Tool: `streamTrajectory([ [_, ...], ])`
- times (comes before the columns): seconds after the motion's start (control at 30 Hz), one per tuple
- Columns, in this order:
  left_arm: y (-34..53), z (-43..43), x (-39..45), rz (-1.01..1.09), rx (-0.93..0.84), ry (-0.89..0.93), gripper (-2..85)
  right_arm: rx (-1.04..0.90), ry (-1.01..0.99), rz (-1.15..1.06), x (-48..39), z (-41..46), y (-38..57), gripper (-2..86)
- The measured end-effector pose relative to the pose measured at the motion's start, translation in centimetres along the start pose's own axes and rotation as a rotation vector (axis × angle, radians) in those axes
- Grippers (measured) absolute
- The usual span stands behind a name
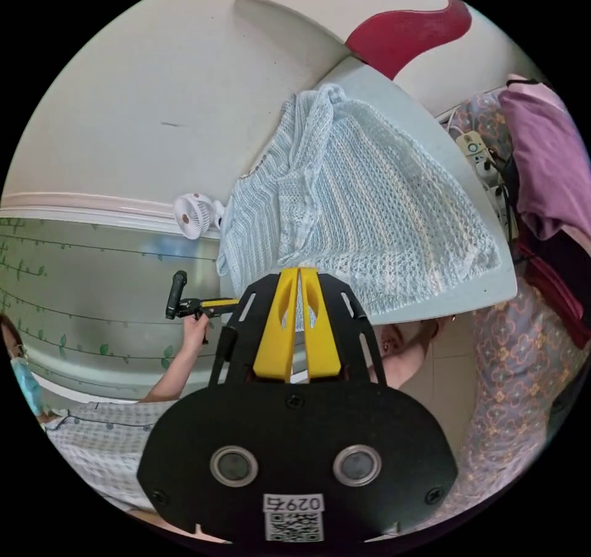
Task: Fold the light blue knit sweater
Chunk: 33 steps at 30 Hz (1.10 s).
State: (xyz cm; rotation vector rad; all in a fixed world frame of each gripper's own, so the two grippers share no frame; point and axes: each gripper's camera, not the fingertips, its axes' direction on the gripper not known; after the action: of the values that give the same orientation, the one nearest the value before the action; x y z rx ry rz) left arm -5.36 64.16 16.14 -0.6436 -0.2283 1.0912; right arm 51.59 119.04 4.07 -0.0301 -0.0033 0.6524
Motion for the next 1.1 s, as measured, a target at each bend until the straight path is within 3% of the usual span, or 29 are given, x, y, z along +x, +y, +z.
streamTrajectory([
  [0.1, 0.6, 0.4, -0.7, 0.002, -0.016, 0.014, -1.0, -0.148, 0.1, 0.084, 1.3, 0.1, 0.6, -0.2],
  [0.2, 1.6, 0.8, -1.6, 0.005, -0.018, 0.032, -1.0, -0.244, 0.054, 0.039, 1.5, 0.0, 1.6, -0.3],
  [0.47, 5.8, 2.1, -4.5, -0.001, 0.048, 0.083, -1.0, -0.123, 0.032, 0.066, 2.0, -2.0, 1.6, -0.4],
  [0.6, 9.3, 3.3, -5.4, 0.021, 0.014, 0.068, -1.0, -0.325, 0.269, 0.069, 1.8, 1.5, 0.2, -0.5],
  [0.73, 16.5, 4.2, -8.1, -0.064, 0.079, 0.049, -0.9, -0.345, 0.497, 0.051, 1.1, 0.3, 1.2, -0.4],
  [0.83, 23.5, 5.4, -12.0, -0.183, 0.193, 0.186, -0.4, -0.363, 0.583, 0.01, 1.0, -1.1, 1.8, -0.4],
  [0.9, 27.5, 7.6, -15.4, -0.275, 0.287, 0.399, 1.2, -0.353, 0.525, 0.035, 1.7, -1.7, 1.5, -0.3],
  [1.0, 29.5, 11.4, -19.1, -0.368, 0.34, 0.623, 10.1, -0.314, 0.372, 0.091, 2.4, -1.9, 0.7, -0.4],
  [1.1, 29.9, 14.9, -21.6, -0.419, 0.368, 0.791, 12.1, -0.232, 0.272, 0.127, 2.4, -2.6, 0.3, -0.4],
])
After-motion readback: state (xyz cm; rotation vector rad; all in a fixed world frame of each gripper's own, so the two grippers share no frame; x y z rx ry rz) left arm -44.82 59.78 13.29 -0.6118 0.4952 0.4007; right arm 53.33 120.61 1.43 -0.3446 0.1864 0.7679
